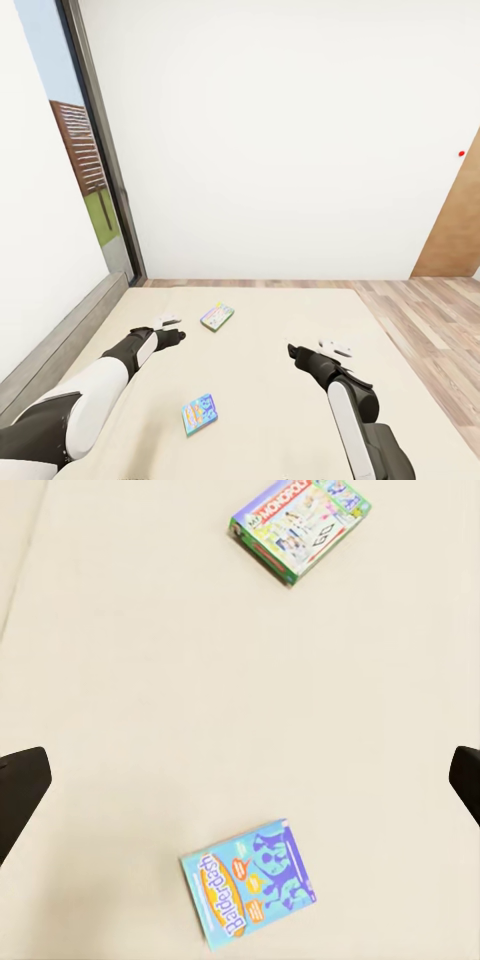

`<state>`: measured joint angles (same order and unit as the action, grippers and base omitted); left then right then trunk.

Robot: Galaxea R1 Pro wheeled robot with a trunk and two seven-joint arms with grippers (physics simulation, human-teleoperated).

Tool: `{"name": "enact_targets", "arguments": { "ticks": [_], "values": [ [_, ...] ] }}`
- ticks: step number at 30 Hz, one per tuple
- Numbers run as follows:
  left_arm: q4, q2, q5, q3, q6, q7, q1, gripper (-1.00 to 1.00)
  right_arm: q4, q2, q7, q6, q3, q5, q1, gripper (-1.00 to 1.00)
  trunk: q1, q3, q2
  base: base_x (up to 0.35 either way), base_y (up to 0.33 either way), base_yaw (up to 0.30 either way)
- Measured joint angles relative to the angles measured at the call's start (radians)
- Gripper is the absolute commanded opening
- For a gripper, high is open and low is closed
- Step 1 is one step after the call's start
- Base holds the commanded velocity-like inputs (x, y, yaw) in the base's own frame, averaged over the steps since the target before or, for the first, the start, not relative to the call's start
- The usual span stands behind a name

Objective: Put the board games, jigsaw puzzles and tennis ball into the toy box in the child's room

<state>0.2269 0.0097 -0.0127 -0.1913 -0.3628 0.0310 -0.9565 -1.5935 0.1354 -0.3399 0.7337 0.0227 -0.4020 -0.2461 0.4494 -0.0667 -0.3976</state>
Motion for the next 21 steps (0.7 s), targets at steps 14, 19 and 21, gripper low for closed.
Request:
{"name": "enact_targets", "arguments": {
  "ticks": [14, 19, 21],
  "values": [
    [0.0, -0.001, 0.0, 0.001, -0.008, 0.0, 0.0, 1.0, -0.015, -0.005, 0.01, 0.09, 0.004, -0.007, -0.026, 1.0, 0.0, -0.023, 0.0, 0.0, 0.0, 0.0],
    [0.0, -0.001, 0.0, 0.001, -0.009, 0.001, 0.0, 1.0, -0.016, -0.005, 0.058, 0.166, 0.002, -0.018, -0.056, 1.0, 0.0, -0.031, 0.0, 0.0, 0.0, 0.0],
    [0.0, -0.002, 0.0, 0.001, -0.008, 0.001, 0.0, 1.0, -0.016, -0.006, 0.125, 0.196, -0.001, -0.022, -0.064, 1.0, 0.0, -0.035, 0.0, 0.0, 0.0, 0.0]
  ]
}}
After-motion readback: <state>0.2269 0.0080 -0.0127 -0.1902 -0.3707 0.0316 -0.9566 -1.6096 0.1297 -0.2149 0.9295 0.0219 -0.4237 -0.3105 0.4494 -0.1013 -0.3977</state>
